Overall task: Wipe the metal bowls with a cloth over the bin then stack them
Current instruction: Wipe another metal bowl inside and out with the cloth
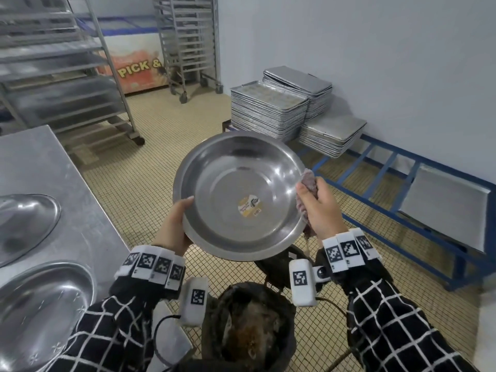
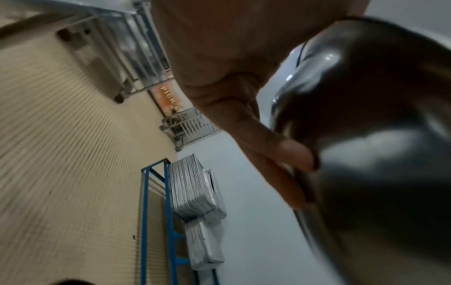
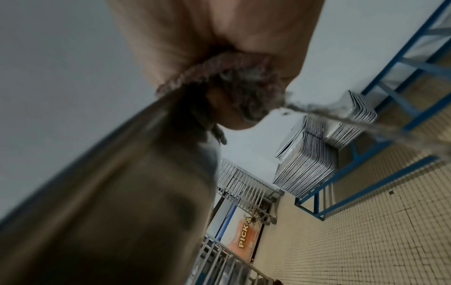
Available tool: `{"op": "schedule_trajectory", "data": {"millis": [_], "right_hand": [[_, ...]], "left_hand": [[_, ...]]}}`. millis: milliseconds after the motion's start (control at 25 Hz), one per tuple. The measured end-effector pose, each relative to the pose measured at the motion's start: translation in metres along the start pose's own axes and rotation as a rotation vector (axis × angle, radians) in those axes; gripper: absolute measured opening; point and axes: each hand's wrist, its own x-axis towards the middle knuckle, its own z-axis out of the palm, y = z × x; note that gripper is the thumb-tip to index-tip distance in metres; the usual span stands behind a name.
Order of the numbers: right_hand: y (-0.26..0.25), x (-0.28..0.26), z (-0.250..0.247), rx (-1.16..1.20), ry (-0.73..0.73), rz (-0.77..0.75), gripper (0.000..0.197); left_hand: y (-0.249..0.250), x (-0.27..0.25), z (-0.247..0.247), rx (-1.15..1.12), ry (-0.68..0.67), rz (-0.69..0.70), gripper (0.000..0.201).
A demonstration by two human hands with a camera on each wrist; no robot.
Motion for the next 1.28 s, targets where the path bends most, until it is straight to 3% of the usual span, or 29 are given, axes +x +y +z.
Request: {"op": "schedule_trajectory", "data": {"millis": [80,200,440,560,680,800,920,1080,1160,1280], "right_hand": [[0.002,-0.007,0.008,0.045,0.019,0.01,0.019],[0.006,-0.015,0.034,0.077,0.114,0.014,0.03],[0.009,-0.002,0.048,0.111,0.336,0.075,0.028],[0.011,0.005,0.032,0.094,0.293,0.081,0.027],[0.012,0.014,0.009,0.034,0.127,0.075,0.022],[0.011,0.017,0.003,-0.053,0.012,0.029,0.016],[0.012,0.01,0.016,-0.035,0.089,0.022,0.016],[0.008,0.002,0.047,0.035,0.274,0.014,0.021],[0.006,0.0,0.062,0.09,0.323,0.015,0.023],[0.001,-0.002,0.077,0.089,0.347,0.018,0.028]], "left_hand": [[-0.008,0.004,0.005,0.092,0.129,-0.029,0.026],[-0.01,0.011,0.024,0.092,0.154,-0.039,0.023],[-0.02,0.003,0.048,0.371,-0.107,-0.089,0.027],[-0.018,0.008,0.037,0.393,-0.243,-0.067,0.057],[-0.001,0.016,0.013,0.057,-0.173,-0.052,0.053],[0.012,0.024,-0.006,0.071,-0.128,-0.093,0.036],[0.009,0.026,-0.001,0.122,0.007,-0.062,0.037],[-0.001,0.024,0.021,0.066,0.02,-0.003,0.044],[-0.008,0.025,0.028,0.1,-0.052,-0.053,0.048],[-0.01,0.026,0.028,0.368,-0.272,-0.121,0.055]]}}
